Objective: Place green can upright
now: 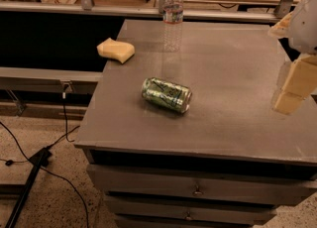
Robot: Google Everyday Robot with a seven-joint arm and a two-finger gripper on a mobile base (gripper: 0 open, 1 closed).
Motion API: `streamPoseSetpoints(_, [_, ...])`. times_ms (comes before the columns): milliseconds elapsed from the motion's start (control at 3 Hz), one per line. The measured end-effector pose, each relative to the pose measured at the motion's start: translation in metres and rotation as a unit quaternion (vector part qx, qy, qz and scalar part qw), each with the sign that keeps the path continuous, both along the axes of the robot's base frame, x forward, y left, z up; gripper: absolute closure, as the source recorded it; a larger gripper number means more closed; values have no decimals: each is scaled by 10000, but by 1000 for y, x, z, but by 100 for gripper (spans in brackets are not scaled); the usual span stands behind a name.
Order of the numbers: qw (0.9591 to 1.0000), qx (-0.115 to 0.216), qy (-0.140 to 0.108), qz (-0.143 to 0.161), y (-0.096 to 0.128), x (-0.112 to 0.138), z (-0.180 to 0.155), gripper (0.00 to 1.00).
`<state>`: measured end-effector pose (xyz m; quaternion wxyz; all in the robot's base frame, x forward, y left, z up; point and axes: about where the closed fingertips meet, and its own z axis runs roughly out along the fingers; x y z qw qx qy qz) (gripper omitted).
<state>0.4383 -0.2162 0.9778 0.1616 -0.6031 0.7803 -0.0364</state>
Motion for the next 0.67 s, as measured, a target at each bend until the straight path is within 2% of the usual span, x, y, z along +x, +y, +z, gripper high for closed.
streamPoseSetpoints(333, [10000,0,-1,0,0,0,0,0])
streamPoseSetpoints(667, [9993,156,250,244,44,30,-24,0])
